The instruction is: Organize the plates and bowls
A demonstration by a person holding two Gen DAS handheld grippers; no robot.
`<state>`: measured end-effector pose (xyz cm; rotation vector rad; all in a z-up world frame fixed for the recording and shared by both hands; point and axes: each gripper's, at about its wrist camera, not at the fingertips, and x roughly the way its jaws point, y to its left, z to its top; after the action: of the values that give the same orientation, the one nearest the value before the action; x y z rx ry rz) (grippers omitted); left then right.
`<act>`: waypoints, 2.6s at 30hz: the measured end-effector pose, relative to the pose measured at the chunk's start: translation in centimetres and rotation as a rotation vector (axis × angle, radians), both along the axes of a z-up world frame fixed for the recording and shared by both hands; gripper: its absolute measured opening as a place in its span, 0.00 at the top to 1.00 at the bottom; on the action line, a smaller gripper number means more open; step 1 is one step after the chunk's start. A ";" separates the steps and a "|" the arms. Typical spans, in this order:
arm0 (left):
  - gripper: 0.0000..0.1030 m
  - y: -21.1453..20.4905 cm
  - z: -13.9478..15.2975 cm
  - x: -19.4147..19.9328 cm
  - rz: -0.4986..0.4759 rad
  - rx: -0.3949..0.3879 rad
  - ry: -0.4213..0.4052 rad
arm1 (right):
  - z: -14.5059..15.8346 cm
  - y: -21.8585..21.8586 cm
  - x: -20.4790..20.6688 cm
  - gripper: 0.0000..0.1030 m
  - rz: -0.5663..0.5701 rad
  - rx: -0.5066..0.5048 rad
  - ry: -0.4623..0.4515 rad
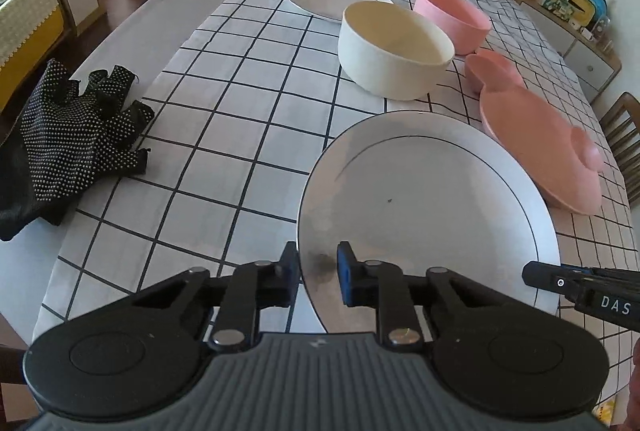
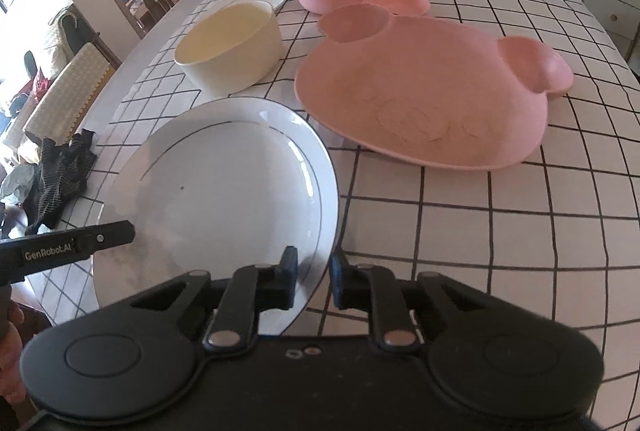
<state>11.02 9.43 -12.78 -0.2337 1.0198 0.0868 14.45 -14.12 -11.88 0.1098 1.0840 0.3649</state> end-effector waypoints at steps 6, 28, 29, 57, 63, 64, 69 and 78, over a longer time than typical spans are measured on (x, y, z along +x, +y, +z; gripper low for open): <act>0.85 -0.1 0.1 -0.4 -0.003 0.017 -0.006 | 0.1 0.1 -0.1 0.87 -0.004 -0.005 0.000; 0.85 0.4 0.4 -4.3 -0.001 0.035 0.019 | 0.5 0.1 -4.3 0.87 0.067 0.008 0.050; 0.85 0.4 0.4 -4.3 0.000 0.033 0.022 | 0.6 0.1 -4.3 0.86 0.067 0.006 0.052; 0.73 -0.3 8.1 -5.2 -0.008 0.041 -0.144 | 8.8 0.8 -4.0 0.40 0.178 -0.034 -0.208; 0.33 -0.5 9.7 -4.3 0.020 0.054 -0.194 | 11.0 1.6 -2.2 0.31 0.220 -0.033 -0.264; 0.31 -0.7 10.0 -4.1 0.023 0.063 -0.210 | 11.0 1.6 -2.2 0.30 0.220 -0.033 -0.264; 0.30 -1.3 10.8 -1.8 0.028 0.075 -0.215 | 12.5 2.1 0.7 0.19 0.248 -0.032 -0.306; 0.21 -1.9 12.3 3.6 0.081 0.105 -0.237 | 14.4 2.3 8.0 0.02 0.279 0.023 -0.315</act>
<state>14.59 7.54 -0.43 -0.1848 0.7677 0.1818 22.47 -11.87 2.52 -0.0782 0.7835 0.6239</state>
